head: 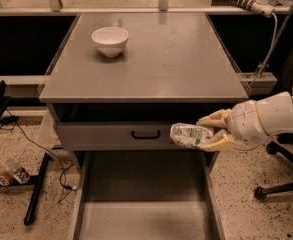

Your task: Pick 7up can from middle drawer and place on counter

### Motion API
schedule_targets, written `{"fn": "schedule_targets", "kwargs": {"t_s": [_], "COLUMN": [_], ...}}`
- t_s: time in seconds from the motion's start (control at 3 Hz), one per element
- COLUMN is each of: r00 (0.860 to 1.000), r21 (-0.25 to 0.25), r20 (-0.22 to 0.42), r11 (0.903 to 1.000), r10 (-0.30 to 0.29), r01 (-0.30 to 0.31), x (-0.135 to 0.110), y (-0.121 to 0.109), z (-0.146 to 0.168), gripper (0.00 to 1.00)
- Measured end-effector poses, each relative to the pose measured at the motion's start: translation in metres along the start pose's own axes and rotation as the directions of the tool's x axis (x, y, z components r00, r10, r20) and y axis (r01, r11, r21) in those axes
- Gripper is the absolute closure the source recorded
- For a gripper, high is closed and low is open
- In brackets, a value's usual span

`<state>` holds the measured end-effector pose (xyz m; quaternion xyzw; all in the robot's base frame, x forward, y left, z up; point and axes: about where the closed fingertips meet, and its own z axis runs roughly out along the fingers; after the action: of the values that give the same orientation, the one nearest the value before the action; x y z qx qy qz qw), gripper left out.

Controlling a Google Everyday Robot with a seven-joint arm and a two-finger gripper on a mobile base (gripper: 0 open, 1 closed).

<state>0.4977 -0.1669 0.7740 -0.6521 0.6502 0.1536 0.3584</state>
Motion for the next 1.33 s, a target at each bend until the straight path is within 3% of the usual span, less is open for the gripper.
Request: {"fn": "schedule_targets", "kwargs": {"t_s": [0.33,0.67,1.0,1.33], "r00": [1.000,0.999,0.989,0.980], "r21": [0.000,0.054,0.132,0.196], "r20": [-0.001,-0.011,-0.018,-0.003], "r11": [1.0000,0.9971,0.9800,0.9610], "r10": [0.000,-0.053,-0.148,-0.198], "r01": [0.000,0.054,0.149,0.195], "x": [0.000,-0.025,-0.070,-0.103], "y": [0.000,-0.020,-0.048,-0.090], "z": [0.000,-0.026,-0.069,-0.094], "gripper": [1.00,1.00,1.00,1.00]}}
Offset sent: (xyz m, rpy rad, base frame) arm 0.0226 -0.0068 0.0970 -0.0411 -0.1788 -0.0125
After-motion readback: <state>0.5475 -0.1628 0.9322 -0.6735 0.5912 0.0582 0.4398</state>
